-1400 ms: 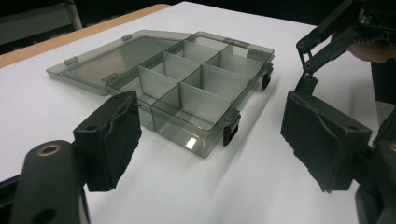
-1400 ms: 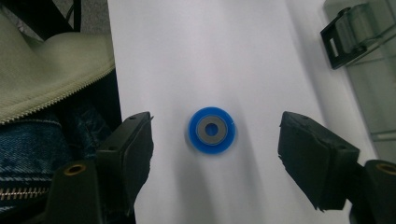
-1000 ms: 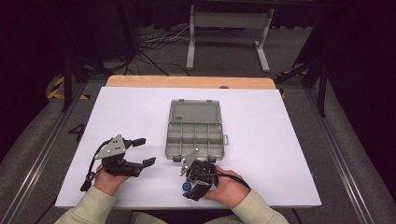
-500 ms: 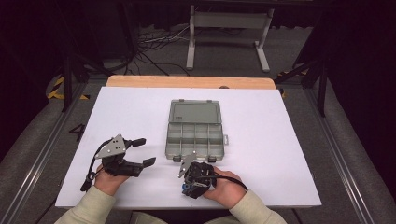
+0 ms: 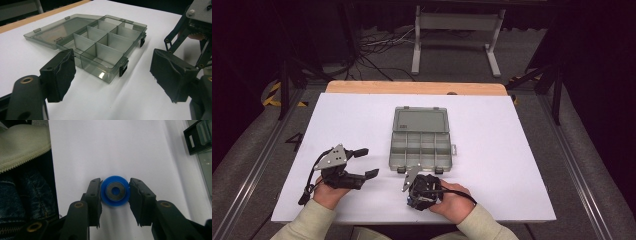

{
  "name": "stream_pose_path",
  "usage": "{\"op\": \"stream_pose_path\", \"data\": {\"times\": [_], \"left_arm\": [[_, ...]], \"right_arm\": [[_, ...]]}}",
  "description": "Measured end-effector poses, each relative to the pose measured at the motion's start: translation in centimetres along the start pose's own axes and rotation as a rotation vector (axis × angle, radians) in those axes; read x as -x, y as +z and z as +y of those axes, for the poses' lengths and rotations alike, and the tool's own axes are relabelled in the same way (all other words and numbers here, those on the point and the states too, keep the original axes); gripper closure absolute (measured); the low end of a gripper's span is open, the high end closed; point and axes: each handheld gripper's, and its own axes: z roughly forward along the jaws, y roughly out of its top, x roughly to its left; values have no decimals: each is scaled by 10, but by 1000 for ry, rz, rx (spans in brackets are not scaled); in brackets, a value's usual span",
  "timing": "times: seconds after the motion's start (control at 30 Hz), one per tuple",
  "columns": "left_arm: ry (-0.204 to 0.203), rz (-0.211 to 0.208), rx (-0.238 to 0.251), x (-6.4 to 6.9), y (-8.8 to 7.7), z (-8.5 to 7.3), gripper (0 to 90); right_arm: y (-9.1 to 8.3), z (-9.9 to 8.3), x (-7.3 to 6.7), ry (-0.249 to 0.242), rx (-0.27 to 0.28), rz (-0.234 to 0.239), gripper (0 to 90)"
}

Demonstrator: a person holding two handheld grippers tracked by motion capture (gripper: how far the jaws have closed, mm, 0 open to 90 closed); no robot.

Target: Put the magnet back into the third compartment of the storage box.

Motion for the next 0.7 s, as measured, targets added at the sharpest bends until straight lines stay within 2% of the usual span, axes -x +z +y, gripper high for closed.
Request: {"op": "stream_pose_path", "data": {"times": [0.23,0.43,0.7], "left_arm": [[3,3,-1,0,0,0,209],[4,4,-3,0,0,0,209],[6,5,-7,0,1,0,210]], "right_arm": [[-9,2,1,-3,31,5,629],[-22,4,5,-2,65,-10,629],[-38,5,10,7,81,-23,629]]}}
